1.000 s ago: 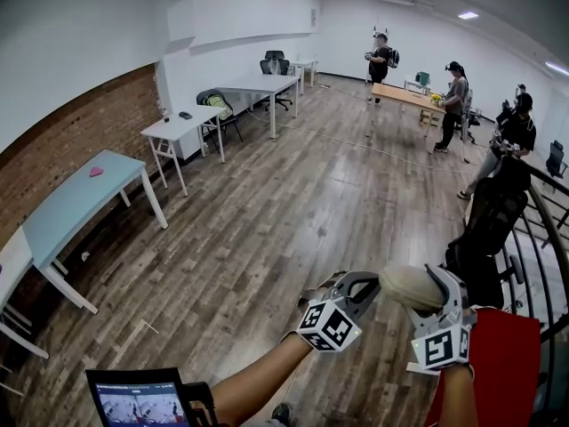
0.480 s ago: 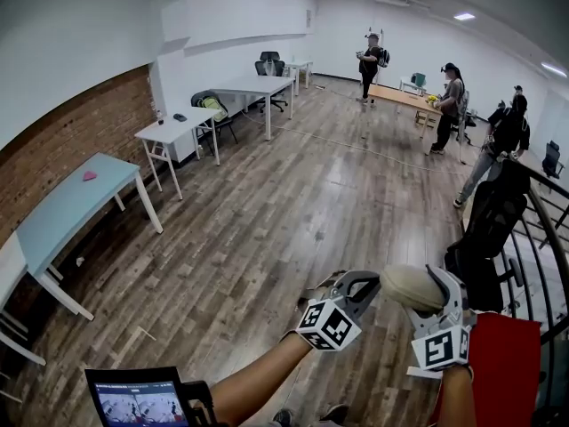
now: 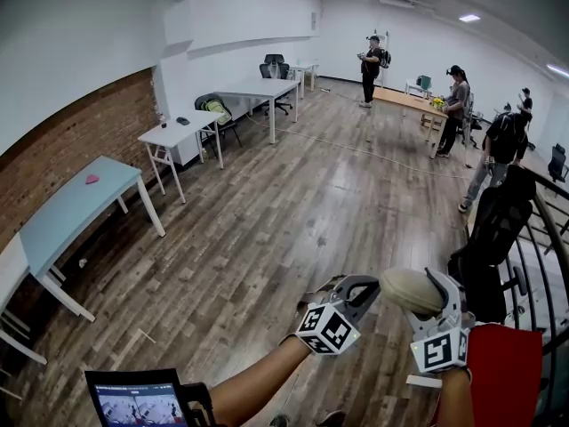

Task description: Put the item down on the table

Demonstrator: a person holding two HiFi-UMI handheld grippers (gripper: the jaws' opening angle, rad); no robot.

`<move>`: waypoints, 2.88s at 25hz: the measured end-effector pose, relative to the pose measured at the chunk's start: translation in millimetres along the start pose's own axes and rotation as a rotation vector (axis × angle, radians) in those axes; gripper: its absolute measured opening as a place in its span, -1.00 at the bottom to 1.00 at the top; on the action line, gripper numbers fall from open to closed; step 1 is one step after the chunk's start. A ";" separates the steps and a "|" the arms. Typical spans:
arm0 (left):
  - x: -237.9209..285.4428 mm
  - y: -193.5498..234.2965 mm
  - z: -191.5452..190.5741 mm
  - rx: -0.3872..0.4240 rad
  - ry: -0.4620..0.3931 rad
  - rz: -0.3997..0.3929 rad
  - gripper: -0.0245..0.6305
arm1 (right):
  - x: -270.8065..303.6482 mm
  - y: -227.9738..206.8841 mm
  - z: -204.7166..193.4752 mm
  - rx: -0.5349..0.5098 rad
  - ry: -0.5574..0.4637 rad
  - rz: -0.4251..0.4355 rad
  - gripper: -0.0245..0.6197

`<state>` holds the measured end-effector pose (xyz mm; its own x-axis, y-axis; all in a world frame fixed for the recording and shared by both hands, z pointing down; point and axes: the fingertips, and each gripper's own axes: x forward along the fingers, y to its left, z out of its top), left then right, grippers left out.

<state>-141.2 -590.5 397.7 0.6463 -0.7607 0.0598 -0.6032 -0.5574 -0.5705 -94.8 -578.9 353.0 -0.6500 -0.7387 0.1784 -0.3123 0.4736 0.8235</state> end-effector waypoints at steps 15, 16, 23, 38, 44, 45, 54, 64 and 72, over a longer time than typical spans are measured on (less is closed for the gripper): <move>133.2 -6.1 25.7 0.011 0.014 0.024 -0.92 | -2.9 -76.5 -108.0 -0.010 -0.014 0.017 0.02; 138.0 -6.2 28.4 0.012 0.014 0.028 -0.92 | -4.1 -80.5 -112.3 -0.015 -0.015 0.023 0.02; 164.3 -0.6 37.0 0.030 0.042 0.046 -0.92 | -2.5 -109.2 -138.0 0.009 -0.041 0.018 0.02; 224.3 38.7 -16.3 -0.001 0.033 -0.020 -0.92 | 72.9 -119.8 -181.9 0.039 0.022 0.031 0.02; 242.8 67.2 -37.5 0.001 0.034 -0.032 -0.92 | 109.7 -131.6 -190.6 0.042 0.025 0.020 0.02; 247.3 73.0 -40.4 0.002 0.033 -0.034 -0.92 | 116.0 -135.5 -192.3 0.046 0.027 0.018 0.02; 287.3 135.1 -81.9 -0.001 0.010 -0.067 -0.92 | 192.6 -158.5 -213.4 0.068 0.066 -0.009 0.02; 324.5 183.0 -129.5 -0.021 -0.032 -0.144 -0.92 | 261.4 -167.2 -234.9 0.099 0.151 -0.029 0.02; 354.3 197.0 -150.3 -0.026 -0.033 -0.169 -0.92 | 291.1 -180.5 -263.1 0.119 0.180 -0.035 0.02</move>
<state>-101.3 -1019.8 429.7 0.7543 -0.6444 0.1260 -0.4963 -0.6852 -0.5332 -45.4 -1005.6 398.0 -0.5063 -0.8243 0.2534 -0.4190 0.4920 0.7631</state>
